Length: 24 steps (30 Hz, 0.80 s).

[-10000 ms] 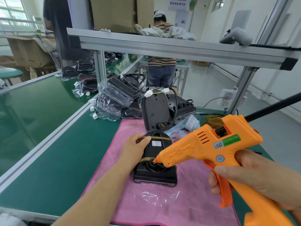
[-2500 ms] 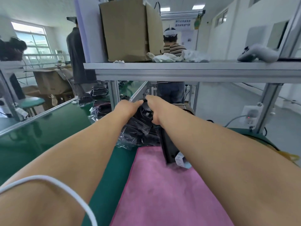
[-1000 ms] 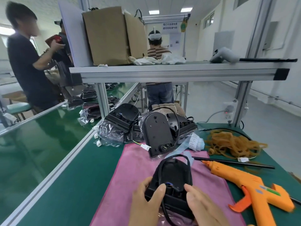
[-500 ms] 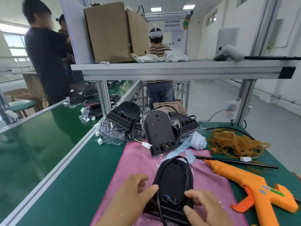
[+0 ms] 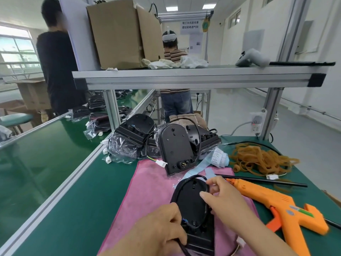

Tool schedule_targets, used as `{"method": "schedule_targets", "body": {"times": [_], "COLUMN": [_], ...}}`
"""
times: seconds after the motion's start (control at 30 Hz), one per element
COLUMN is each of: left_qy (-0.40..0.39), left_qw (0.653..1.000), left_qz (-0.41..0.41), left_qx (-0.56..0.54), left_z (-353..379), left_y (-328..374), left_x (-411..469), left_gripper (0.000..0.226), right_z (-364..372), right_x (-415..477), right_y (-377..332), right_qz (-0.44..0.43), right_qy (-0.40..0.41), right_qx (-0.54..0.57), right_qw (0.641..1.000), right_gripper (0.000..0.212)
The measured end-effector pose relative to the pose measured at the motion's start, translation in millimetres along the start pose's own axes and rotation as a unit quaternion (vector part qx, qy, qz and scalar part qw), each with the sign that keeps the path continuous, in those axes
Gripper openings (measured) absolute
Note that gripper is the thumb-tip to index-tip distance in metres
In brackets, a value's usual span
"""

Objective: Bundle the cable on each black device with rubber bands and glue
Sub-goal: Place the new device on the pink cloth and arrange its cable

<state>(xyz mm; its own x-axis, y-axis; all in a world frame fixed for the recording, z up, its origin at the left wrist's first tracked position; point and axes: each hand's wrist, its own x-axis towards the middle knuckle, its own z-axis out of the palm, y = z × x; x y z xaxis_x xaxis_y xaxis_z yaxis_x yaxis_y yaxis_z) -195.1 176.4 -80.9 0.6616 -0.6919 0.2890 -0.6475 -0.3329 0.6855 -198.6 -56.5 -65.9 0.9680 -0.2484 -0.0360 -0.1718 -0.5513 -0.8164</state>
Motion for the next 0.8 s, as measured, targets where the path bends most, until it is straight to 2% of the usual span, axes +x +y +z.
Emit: {"method": "schedule_targets", "body": {"times": [0.03, 0.07, 0.1, 0.13, 0.2, 0.3, 0.37, 0.53, 0.63, 0.8], "left_qy": [-0.01, -0.032, -0.041, -0.026, 0.036, 0.133, 0.158, 0.16, 0.198, 0.286], "left_qw": [0.999, 0.993, 0.984, 0.986, 0.999, 0.99, 0.984, 0.971, 0.957, 0.918], "left_qz": [0.009, 0.114, 0.134, 0.112, 0.036, -0.045, -0.073, -0.173, -0.198, -0.234], "left_qx": [-0.042, 0.023, 0.114, 0.12, 0.02, -0.03, -0.038, -0.037, -0.081, -0.145], "left_z": [-5.1, -5.1, -13.5, -21.4, -34.1, -46.8, -48.3, -23.8, -12.5, -14.0], "left_y": [3.7, 1.7, 5.8, 3.3, 10.3, 5.4, -5.5, -36.4, -41.8, -38.1], "left_x": [0.2, -0.5, 6.7, 14.5, 25.8, 41.7, 49.0, 49.4, 42.7, 45.8], "left_gripper": [0.006, 0.003, 0.004, 0.006, 0.008, 0.003, 0.009, 0.018, 0.031, 0.034], "right_z": [-0.1, -0.7, -1.1, -1.5, -2.5, -3.4, -2.4, 3.8, 0.8, 5.7], "right_x": [5.4, 10.3, 14.9, 19.5, 27.8, 40.6, 46.2, 49.9, 51.8, 51.9], "right_y": [-1.1, -1.7, -2.1, -1.5, -1.4, -6.3, -12.2, -15.3, -20.6, -15.7], "right_qz": [-0.001, -0.001, 0.0, 0.001, 0.004, -0.011, -0.009, -0.03, -0.042, -0.028], "right_qy": [-0.005, -0.013, -0.022, -0.03, -0.039, -0.062, -0.08, -0.076, -0.074, -0.068], "right_qx": [-0.006, -0.017, -0.028, -0.037, -0.053, -0.127, -0.16, -0.071, -0.036, -0.035], "right_qw": [1.0, 1.0, 0.999, 0.999, 0.998, 0.99, 0.984, 0.994, 0.996, 0.997], "right_gripper": [0.021, 0.023, 0.024, 0.023, 0.02, 0.014, 0.021, 0.015, 0.014, 0.013]}}
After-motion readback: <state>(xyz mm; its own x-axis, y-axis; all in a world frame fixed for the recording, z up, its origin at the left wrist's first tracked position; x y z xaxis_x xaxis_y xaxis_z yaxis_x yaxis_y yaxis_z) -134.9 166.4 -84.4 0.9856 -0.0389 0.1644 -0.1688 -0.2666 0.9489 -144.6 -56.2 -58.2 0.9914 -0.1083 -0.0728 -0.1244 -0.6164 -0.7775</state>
